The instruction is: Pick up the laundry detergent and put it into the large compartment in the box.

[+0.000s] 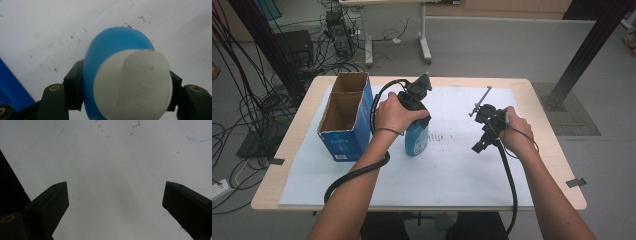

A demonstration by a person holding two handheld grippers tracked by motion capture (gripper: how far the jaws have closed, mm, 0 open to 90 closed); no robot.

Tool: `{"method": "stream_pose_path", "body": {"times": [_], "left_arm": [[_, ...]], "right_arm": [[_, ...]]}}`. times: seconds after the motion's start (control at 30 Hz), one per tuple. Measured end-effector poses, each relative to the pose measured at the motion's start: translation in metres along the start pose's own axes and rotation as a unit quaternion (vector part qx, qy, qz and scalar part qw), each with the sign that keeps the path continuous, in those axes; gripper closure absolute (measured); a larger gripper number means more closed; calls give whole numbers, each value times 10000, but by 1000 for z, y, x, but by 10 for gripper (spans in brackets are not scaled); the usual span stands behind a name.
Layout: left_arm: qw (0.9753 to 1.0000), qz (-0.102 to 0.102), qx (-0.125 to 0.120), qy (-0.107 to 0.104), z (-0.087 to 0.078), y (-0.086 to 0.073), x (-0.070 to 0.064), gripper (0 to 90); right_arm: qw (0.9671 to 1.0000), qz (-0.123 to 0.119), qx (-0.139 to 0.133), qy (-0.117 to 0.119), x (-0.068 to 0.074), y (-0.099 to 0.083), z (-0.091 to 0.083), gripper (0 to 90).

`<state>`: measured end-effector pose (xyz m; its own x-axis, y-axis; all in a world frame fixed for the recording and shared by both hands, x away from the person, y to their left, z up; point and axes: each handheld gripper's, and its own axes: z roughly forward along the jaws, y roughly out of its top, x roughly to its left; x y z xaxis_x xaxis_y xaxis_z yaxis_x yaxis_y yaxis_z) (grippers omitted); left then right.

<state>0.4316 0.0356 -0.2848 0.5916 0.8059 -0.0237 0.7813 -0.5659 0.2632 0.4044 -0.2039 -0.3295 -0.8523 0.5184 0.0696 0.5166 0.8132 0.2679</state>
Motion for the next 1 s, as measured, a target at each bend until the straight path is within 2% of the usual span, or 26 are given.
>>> {"method": "stream_pose_path", "body": {"times": [0.3, 0.4, 0.43, 0.73, 1.0], "left_arm": [[10000, -30, -41, -5, 0, -1, 0, 372], [10000, -34, -50, -23, 0, -1, 0, 372], [10000, -32, -49, -26, 0, -1, 0, 372], [10000, -50, -55, -26, 0, -1, 0, 371], [10000, -59, -64, -18, 0, -2, 0, 371]], "right_arm": [[10000, -49, 18, 9, 0, 1, 1, 67], [10000, 17, 50, 4, 1, 2, 1, 67], [10000, -46, 23, -12, 0, 2, 1, 67], [9999, -103, 26, -10, -1, 3, 2, 67], [10000, -51, 46, -19, 0, 3, 1, 67]]}}
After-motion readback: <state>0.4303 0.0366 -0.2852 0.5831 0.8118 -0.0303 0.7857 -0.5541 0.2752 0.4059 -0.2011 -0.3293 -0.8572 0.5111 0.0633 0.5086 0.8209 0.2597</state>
